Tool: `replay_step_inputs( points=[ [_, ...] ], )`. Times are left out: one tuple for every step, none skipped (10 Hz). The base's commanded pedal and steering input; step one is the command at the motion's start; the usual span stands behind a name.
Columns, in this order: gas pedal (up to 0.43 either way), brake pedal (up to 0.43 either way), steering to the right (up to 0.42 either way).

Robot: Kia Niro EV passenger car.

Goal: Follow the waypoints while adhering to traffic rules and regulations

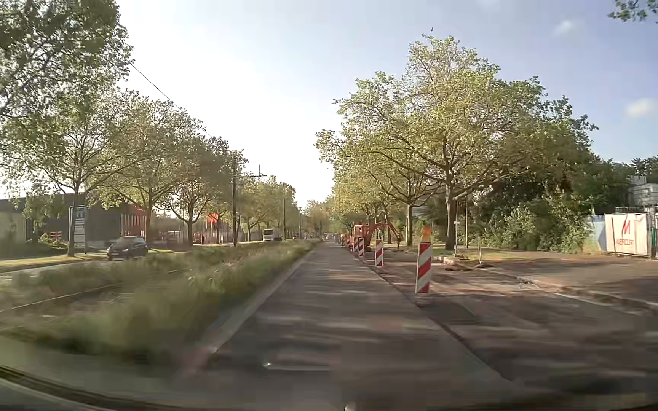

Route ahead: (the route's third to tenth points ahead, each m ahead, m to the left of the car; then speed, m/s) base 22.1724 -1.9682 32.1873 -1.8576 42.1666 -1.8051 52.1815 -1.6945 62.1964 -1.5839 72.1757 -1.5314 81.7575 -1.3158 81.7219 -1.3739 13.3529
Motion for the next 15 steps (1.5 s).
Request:
replay_step_inputs(
  points=[
    [0.039, 0.000, 0.000],
    [0.000, 0.000, -0.003],
    [0.000, 0.000, -0.004],
    [0.000, 0.000, -0.004],
    [0.000, 0.000, -0.005],
    [0.000, 0.000, -0.005],
    [0.000, 0.000, -0.005],
    [0.000, 0.000, -0.006],
    [0.000, 0.000, -0.006],
    [0.000, 0.000, -0.006],
    [0.000, 0.000, -0.006],
    [0.000, 0.000, -0.005],
    [0.000, 0.000, -0.004],
    [0.000, 0.000, -0.004],
    [0.000, 0.000, -0.003]
  ],
)
